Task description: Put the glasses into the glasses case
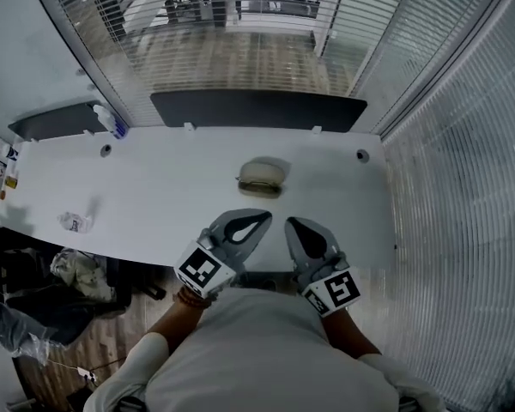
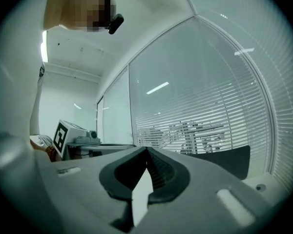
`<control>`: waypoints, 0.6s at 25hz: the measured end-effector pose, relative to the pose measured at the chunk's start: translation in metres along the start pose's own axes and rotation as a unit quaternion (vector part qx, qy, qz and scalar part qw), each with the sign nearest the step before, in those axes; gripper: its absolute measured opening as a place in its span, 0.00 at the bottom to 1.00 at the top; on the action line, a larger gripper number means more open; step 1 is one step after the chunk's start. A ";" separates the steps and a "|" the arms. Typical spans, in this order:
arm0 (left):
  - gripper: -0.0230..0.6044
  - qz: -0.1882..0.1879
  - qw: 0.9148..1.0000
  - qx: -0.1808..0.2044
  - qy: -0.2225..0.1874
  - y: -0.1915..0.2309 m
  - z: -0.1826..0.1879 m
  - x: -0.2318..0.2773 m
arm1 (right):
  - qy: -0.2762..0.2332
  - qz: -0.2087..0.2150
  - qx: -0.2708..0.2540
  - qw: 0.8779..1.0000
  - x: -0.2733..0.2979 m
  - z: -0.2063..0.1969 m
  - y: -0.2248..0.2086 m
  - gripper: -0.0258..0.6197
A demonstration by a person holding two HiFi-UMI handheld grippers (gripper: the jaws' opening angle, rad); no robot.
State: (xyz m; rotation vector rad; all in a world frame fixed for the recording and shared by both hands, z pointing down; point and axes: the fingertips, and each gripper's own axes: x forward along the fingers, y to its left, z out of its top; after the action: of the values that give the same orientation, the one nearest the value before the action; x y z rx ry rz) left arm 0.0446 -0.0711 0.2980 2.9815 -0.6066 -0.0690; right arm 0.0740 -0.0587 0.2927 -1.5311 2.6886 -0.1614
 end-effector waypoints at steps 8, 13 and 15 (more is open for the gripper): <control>0.04 0.051 0.998 -0.020 -0.024 0.017 -0.004 -0.003 | -0.007 0.009 0.005 1.000 0.010 0.005 0.002 0.04; 0.04 0.061 0.997 -0.038 -0.031 0.016 -0.001 0.002 | -0.007 0.013 -0.006 1.000 0.011 0.005 0.000 0.04; 0.04 0.061 0.997 -0.044 -0.032 0.014 -0.002 0.003 | -0.007 0.014 -0.007 1.000 0.012 0.006 0.000 0.04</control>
State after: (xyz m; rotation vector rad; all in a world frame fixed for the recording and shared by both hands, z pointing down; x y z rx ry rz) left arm 0.0417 -0.0850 0.3012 2.8600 -0.7717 -0.1789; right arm 0.0684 -0.0692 0.2870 -1.4907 2.7053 -0.1315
